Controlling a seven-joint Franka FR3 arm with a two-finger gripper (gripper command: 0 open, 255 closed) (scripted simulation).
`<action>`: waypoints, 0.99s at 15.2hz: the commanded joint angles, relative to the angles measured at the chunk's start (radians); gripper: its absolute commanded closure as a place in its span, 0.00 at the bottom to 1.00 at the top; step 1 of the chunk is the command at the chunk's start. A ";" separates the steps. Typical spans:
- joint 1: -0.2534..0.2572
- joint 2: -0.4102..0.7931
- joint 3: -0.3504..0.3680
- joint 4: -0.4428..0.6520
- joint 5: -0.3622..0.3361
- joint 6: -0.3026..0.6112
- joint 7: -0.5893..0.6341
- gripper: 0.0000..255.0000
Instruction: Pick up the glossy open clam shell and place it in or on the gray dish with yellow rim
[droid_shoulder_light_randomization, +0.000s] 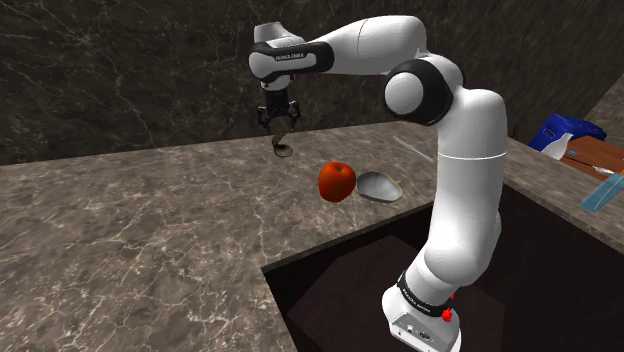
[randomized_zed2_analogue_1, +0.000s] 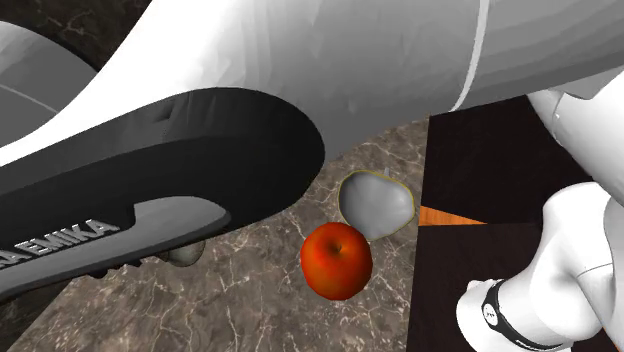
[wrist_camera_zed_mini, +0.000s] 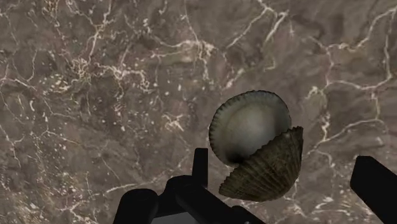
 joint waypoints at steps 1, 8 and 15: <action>0.000 0.099 -0.013 0.124 -0.011 -0.029 0.024 0.00; -0.010 0.176 -0.027 0.163 -0.019 0.008 0.042 0.00; -0.014 0.176 -0.028 0.128 -0.020 0.043 0.045 0.00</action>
